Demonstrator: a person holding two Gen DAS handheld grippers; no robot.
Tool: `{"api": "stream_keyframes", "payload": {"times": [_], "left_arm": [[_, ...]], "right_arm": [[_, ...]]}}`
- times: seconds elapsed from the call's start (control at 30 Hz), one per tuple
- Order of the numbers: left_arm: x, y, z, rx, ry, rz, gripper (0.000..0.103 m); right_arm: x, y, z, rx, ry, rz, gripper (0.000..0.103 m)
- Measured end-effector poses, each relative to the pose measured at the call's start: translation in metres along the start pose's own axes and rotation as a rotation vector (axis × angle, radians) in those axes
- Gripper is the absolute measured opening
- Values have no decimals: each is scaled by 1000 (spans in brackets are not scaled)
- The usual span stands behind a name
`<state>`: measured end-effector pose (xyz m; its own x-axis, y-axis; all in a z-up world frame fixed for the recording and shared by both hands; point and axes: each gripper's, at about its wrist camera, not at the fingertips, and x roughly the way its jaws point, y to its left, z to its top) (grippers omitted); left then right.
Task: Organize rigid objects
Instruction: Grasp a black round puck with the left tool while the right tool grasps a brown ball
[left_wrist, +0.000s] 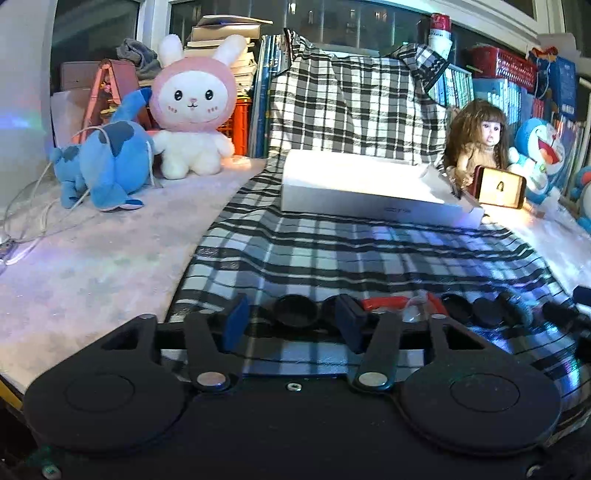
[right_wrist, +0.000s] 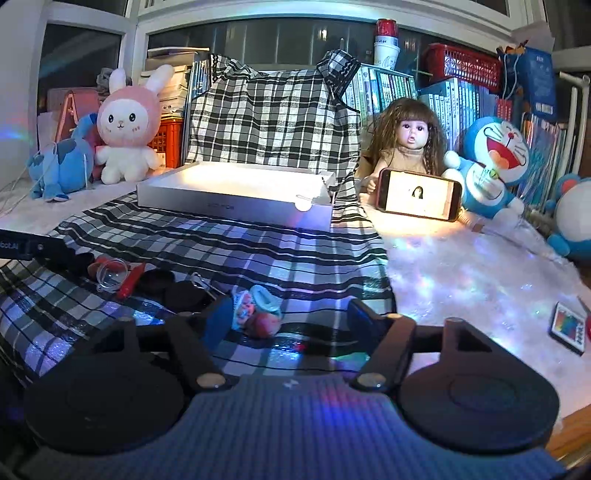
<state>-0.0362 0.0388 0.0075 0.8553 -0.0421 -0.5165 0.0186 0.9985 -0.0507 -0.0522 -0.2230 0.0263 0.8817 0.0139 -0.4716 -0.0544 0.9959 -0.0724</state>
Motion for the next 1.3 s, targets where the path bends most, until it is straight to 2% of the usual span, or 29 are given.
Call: {"api": "stream_keyframes", "payload": {"times": [0.1,0.23,0.5,0.87,1.0,1.03,1.3], "left_arm": [[2,4,-7,-4,24,4,42],[7,9,-13,-15,43,2,41],[20,3,-14,18,26,27,42],[39,-9,-6,40,7,18,42],[44,-13,-6,53,-3,21,31],[44,-14,-6,56,-6,25,31],[38,-13,1,38,-9,-14,31]], "right_arm": [[1,-2,-1,9,11,-13,56],[2,0,-3,8,21,-6,51],[10,11,-2,-9,39,21,41],[22,16,-4,-11,61,41,36],[23,18,-4,-22,61,46,31],[23,18,-4,-25,60,48,28],[17,16,0,-10,55,55,27]]}}
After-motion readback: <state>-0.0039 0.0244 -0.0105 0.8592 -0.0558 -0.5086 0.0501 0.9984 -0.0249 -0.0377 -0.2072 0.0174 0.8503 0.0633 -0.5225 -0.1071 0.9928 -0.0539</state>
